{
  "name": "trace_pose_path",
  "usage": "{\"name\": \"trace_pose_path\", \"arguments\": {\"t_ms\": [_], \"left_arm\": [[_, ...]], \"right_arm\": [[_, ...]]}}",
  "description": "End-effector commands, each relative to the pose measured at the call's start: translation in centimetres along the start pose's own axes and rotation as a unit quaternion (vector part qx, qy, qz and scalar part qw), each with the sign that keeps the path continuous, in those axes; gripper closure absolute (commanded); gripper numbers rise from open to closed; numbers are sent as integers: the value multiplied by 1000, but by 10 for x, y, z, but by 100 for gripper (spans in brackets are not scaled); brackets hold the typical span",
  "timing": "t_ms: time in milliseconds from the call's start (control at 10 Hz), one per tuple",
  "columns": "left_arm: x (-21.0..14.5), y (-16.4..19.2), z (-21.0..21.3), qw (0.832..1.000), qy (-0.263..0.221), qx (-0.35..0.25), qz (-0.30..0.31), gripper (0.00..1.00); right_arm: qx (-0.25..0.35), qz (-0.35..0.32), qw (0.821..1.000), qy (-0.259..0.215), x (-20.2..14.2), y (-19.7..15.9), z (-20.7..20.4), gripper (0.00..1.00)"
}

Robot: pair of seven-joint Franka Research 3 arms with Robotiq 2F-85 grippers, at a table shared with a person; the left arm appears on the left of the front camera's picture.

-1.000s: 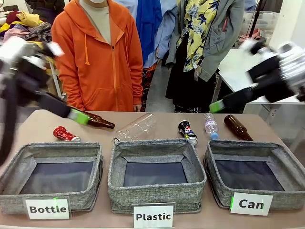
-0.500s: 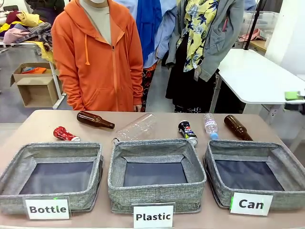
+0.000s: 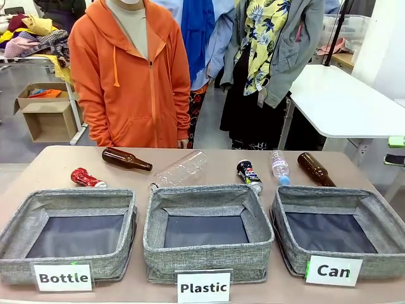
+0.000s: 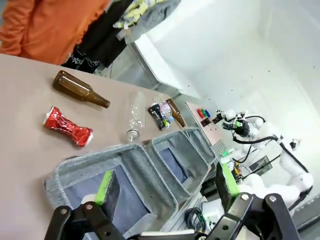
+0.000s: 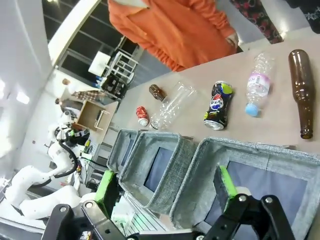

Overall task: Sort the can waste into the basket.
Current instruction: Pick up the can waste from the table and place it in the right Fabric basket.

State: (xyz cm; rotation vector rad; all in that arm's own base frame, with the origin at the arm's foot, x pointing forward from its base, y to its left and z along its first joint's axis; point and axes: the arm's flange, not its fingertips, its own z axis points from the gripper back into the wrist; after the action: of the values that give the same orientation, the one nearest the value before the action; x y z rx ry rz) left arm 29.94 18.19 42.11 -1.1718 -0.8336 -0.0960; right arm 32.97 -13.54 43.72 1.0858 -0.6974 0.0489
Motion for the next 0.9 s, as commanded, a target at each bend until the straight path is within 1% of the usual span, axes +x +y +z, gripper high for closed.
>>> {"name": "trace_pose_path", "arguments": {"t_ms": [0, 500, 600, 700, 800], "left_arm": [[6, -15, 5, 1000, 7, 2, -23, 0], [6, -15, 5, 1000, 7, 2, -23, 0], [4, -17, 7, 1000, 16, 9, -10, 0], [9, -33, -3, 997, 55, 14, -59, 0], [18, -48, -17, 990, 98, 33, -91, 0]], "right_arm": [[-2, 15, 1000, -2, 3, 5, 4, 0], [-2, 15, 1000, -2, 3, 5, 4, 0], [-2, 15, 1000, -2, 3, 5, 4, 0], [-2, 15, 1000, -2, 3, 5, 4, 0], [-2, 15, 1000, -2, 3, 5, 4, 0]]}}
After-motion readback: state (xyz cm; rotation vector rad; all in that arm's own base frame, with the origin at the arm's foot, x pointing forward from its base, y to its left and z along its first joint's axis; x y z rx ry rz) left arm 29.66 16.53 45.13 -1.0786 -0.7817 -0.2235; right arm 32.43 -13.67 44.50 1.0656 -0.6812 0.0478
